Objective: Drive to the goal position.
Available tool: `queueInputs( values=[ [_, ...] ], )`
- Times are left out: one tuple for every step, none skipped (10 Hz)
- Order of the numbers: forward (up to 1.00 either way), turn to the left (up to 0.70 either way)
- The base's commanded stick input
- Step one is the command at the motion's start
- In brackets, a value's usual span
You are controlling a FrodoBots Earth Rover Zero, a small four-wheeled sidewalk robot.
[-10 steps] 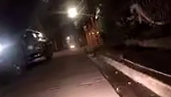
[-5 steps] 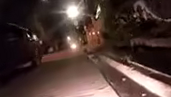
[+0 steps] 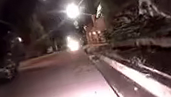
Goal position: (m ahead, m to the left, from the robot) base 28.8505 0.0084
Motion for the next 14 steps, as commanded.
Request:
queueInputs(
  values=[
    [0.70,0.00],
    [0.70,0.00],
    [0.70,0.00],
    [0.70,0.00],
    [0.70,0.00],
    [0.70,0.00],
    [0.70,0.00],
    [0.70,0.00],
    [0.70,0.00],
    [0.70,0.00],
    [0.70,0.00],
    [0.70,0.00],
    [0.70,0.00],
    [0.70,0.00]
  ],
)
